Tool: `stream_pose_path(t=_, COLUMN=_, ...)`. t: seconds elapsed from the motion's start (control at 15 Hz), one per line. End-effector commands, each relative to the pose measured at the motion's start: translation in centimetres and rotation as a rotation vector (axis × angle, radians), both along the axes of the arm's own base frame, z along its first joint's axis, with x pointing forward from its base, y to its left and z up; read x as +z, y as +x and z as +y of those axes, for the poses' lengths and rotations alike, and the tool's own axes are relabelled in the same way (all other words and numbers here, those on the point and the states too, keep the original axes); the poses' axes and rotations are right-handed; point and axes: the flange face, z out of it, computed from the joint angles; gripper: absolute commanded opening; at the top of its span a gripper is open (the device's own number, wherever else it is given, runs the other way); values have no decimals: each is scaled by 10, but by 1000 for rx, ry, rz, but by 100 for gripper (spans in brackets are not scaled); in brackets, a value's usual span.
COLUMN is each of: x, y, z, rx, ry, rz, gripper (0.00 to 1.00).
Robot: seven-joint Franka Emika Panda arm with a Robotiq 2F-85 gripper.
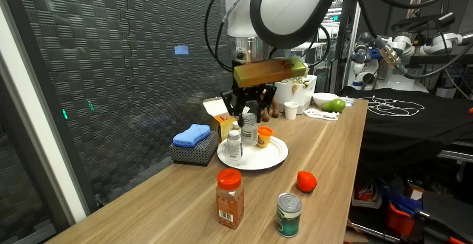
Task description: Pick up all the objects surrounding the white plate and arrange them on the plate
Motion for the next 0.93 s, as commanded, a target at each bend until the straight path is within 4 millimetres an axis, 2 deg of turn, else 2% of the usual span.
stream_pose_path(t=0.0, x=-3, y=-9, z=-22, rx=43, ry=19, rz=-32, gripper=24)
stream_pose_path(t=0.33, x=-27, y=-11, z=-48, rx=93, ry=56, rz=-7, gripper=24)
stream_pose_path(t=0.87, x=-46, y=-7, z=-56, rx=151, ry=79, rz=19, gripper=24)
